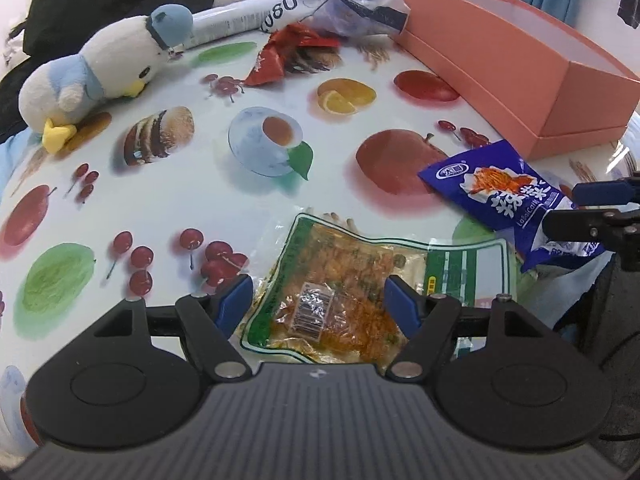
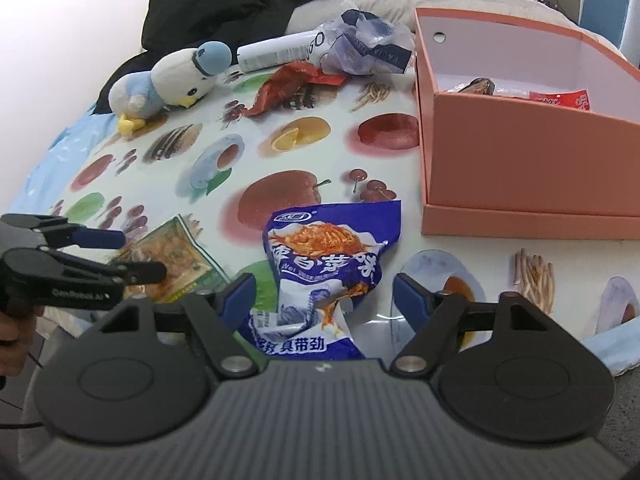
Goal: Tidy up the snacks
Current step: 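Lift both held packets and carry them over the pink box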
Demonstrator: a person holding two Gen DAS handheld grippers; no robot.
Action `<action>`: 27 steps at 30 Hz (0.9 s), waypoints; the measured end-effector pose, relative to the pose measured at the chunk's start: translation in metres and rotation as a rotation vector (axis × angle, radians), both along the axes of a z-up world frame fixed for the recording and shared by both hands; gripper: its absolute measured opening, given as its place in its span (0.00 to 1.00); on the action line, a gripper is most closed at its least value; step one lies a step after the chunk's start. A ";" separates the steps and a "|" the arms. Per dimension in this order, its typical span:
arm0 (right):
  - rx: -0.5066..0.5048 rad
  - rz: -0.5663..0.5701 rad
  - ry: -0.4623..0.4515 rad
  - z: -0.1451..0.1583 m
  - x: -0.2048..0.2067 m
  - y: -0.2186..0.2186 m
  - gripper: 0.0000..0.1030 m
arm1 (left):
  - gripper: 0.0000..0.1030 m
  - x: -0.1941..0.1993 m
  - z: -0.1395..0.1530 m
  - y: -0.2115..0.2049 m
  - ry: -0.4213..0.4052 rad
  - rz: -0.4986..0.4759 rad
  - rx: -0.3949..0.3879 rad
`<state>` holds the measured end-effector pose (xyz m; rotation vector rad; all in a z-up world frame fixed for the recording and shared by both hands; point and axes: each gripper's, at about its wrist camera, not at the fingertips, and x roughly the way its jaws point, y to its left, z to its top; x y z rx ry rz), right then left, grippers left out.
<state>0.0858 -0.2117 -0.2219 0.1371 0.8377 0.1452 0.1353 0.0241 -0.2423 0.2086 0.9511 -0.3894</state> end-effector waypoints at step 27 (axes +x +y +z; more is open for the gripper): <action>0.003 0.087 0.061 -0.016 0.010 0.001 0.40 | 0.33 -0.003 0.009 -0.006 0.059 0.151 -0.077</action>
